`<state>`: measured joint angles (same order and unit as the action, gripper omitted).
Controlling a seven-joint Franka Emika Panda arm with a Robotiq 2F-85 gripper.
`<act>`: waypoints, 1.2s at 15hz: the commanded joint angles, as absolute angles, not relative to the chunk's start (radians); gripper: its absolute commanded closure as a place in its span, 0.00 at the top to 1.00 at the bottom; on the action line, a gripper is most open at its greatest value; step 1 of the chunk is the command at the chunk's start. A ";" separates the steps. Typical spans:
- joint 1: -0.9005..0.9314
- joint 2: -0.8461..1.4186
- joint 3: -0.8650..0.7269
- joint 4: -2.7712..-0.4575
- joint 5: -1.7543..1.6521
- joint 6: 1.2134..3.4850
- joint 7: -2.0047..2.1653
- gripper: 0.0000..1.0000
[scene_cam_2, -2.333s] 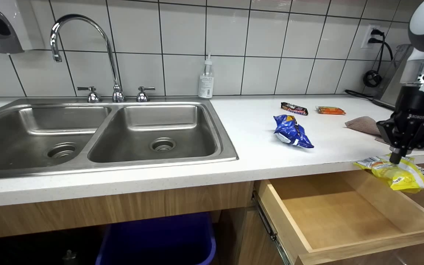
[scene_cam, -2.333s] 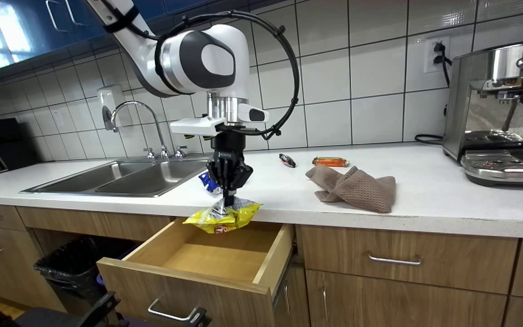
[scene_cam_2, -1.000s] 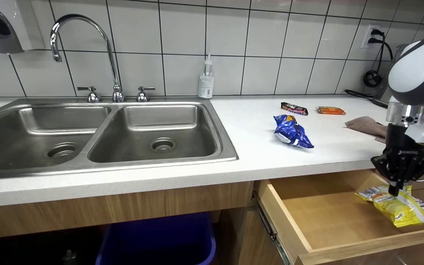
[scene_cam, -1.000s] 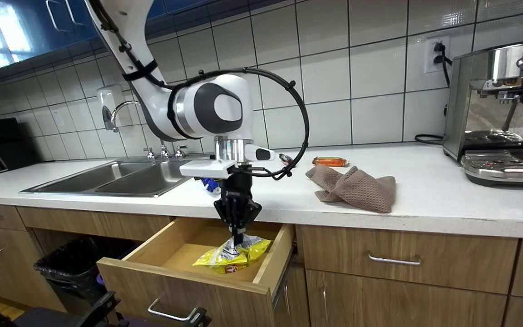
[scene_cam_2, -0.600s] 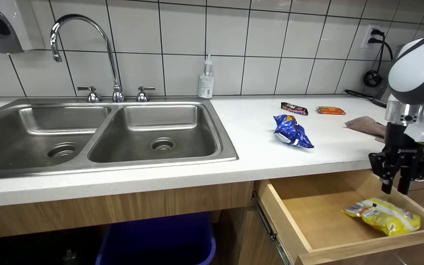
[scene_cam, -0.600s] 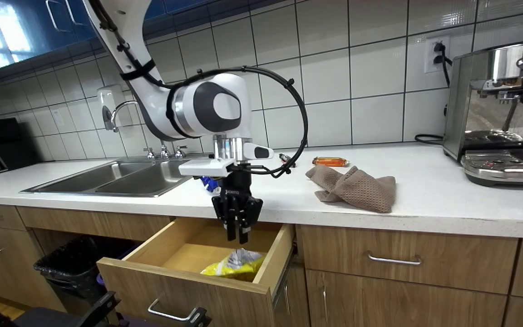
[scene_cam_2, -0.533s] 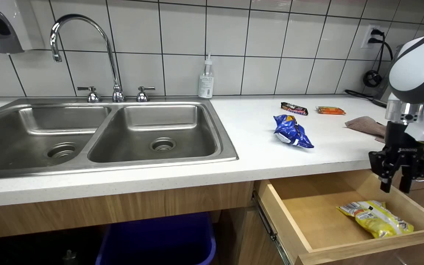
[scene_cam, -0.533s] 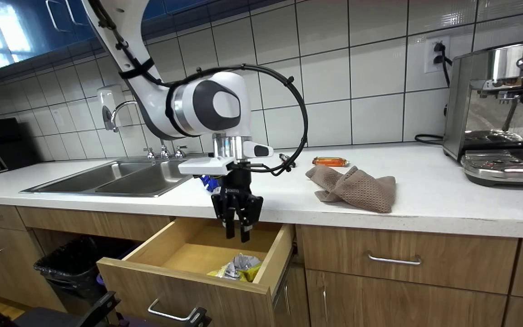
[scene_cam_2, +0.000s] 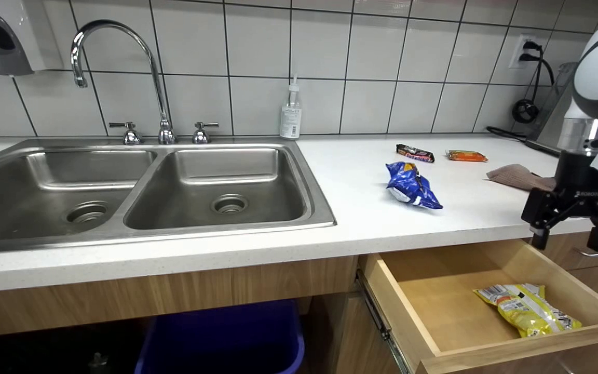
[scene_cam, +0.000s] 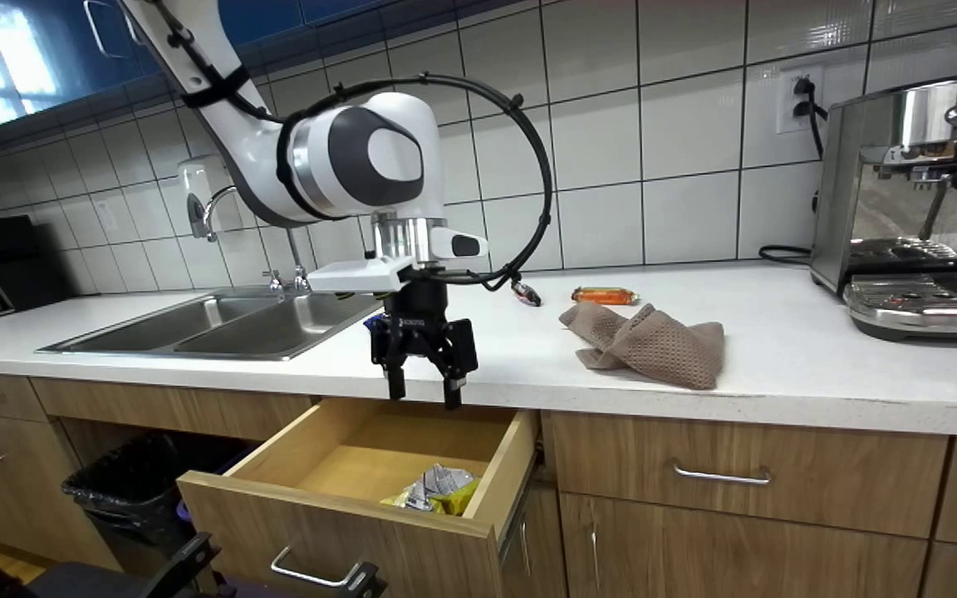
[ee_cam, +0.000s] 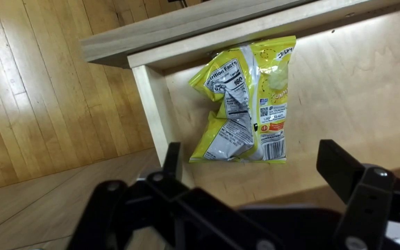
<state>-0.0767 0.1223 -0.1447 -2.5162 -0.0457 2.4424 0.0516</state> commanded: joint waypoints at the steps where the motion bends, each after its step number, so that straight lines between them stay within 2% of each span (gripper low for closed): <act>1: -0.085 0.009 -0.128 -2.554 -0.042 2.372 0.020 1.00; 9: -0.068 -0.032 -0.090 -2.484 -0.033 2.269 -0.053 1.00; 18: -0.018 0.056 -0.036 -2.327 0.035 2.215 -0.093 1.00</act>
